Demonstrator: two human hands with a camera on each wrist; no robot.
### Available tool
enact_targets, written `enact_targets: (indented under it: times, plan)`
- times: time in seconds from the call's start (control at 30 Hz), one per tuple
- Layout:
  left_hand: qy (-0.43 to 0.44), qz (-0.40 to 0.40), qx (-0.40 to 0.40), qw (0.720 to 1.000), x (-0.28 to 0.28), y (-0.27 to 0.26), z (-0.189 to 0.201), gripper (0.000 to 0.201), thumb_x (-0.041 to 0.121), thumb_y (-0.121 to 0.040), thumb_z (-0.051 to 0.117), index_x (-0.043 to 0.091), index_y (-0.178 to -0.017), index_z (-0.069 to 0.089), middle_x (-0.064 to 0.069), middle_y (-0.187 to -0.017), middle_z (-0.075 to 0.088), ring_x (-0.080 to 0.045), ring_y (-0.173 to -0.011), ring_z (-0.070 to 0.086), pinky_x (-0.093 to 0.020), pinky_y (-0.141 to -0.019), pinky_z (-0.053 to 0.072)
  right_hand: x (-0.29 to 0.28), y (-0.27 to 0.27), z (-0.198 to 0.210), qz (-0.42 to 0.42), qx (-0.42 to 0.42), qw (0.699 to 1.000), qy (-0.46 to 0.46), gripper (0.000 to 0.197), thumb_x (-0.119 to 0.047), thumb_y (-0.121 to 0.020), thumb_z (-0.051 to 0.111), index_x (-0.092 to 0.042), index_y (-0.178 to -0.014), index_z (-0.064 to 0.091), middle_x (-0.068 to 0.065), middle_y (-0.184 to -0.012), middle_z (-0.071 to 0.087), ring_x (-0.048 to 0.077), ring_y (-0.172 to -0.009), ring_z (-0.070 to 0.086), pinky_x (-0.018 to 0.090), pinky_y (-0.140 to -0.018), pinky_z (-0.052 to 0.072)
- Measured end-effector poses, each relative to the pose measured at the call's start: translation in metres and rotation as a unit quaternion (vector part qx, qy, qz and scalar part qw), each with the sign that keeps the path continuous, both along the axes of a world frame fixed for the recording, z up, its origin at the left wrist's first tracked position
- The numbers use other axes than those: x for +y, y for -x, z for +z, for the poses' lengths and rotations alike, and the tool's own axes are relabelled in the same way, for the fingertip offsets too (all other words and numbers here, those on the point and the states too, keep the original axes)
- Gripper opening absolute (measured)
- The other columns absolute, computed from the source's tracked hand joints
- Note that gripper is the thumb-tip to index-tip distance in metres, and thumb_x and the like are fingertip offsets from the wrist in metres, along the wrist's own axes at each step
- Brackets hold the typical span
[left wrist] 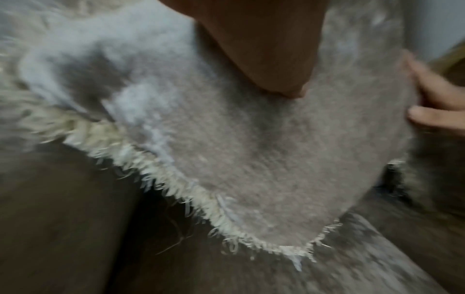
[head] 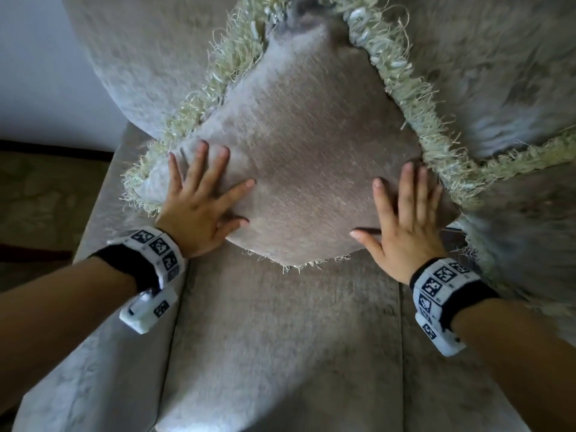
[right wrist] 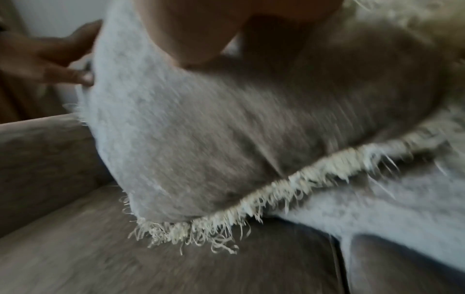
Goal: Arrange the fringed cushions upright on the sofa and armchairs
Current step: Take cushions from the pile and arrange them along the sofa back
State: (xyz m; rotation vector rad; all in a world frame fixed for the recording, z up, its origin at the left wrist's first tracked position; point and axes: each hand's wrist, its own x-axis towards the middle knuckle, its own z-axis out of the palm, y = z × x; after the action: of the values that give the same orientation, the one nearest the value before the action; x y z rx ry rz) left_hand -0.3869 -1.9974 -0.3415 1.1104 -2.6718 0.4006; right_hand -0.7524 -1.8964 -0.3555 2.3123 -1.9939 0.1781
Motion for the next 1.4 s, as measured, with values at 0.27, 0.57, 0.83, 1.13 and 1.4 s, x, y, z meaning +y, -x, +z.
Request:
enact_targets:
  times: [0.27, 0.57, 0.83, 1.13, 1.4]
  plan:
    - [-0.056, 0.138, -0.056, 0.987, -0.017, -0.058, -0.036, 0.094, 0.038, -0.089, 0.063, 0.035, -0.151, -0.007, -0.013, -0.161, -0.011, -0.037, -0.148, -0.003, -0.073, -0.108, -0.002, -0.007, 0.026, -0.022, -0.084, 0.009, 0.994, -0.069, 0.105, -0.066, -0.091, 0.041, -0.014, -0.145, -0.033, 0.038, -0.154, -0.013, 0.050, -0.145, -0.009, 0.061, -0.118, 0.002]
    - [-0.140, 0.323, -0.154, 0.923, -0.006, -0.076, -0.013, 0.092, 0.017, -0.087, 0.042, 0.032, -0.144, -0.029, -0.009, -0.162, -0.012, -0.031, -0.148, -0.011, -0.065, -0.107, -0.016, 0.004, 0.033, 0.012, -0.220, -0.014, 0.962, -0.160, 0.120, -0.069, -0.082, 0.054, -0.001, -0.150, -0.019, 0.030, -0.157, -0.014, 0.045, -0.146, -0.011, 0.051, -0.121, -0.001]
    - [-0.205, 0.285, -0.007, 0.936, 0.026, -0.038, 0.080, 0.082, 0.005, -0.073, 0.069, 0.016, -0.146, 0.035, -0.021, -0.139, 0.042, -0.045, -0.123, 0.039, -0.064, -0.099, 0.036, 0.056, 0.014, 0.103, -0.228, -0.084, 0.948, -0.206, 0.090, -0.035, -0.093, 0.054, -0.023, -0.156, -0.008, 0.014, -0.163, 0.001, 0.033, -0.149, 0.005, 0.048, -0.121, 0.015]
    - [-0.309, 0.204, 0.045, 0.928, 0.046, 0.006, 0.209, 0.051, 0.049, -0.099, 0.023, 0.030, -0.141, 0.044, -0.004, -0.133, 0.056, -0.031, -0.119, 0.048, -0.049, -0.096, 0.043, 0.089, 0.010, 0.229, -0.286, -0.139, 0.925, -0.209, 0.057, -0.041, -0.095, 0.049, -0.019, -0.147, 0.036, 0.009, -0.152, 0.037, 0.031, -0.138, 0.034, 0.046, -0.112, 0.031]
    - [-0.260, 0.164, 0.053, 0.950, 0.038, 0.013, 0.294, 0.048, 0.048, -0.100, 0.023, 0.032, -0.142, 0.042, 0.004, -0.136, 0.053, -0.022, -0.122, 0.047, -0.042, -0.099, 0.040, 0.104, 0.022, 0.331, -0.287, -0.091, 0.943, -0.143, 0.053, -0.045, -0.098, 0.041, -0.026, -0.147, 0.034, 0.002, -0.150, 0.040, 0.024, -0.136, 0.037, 0.040, -0.111, 0.031]
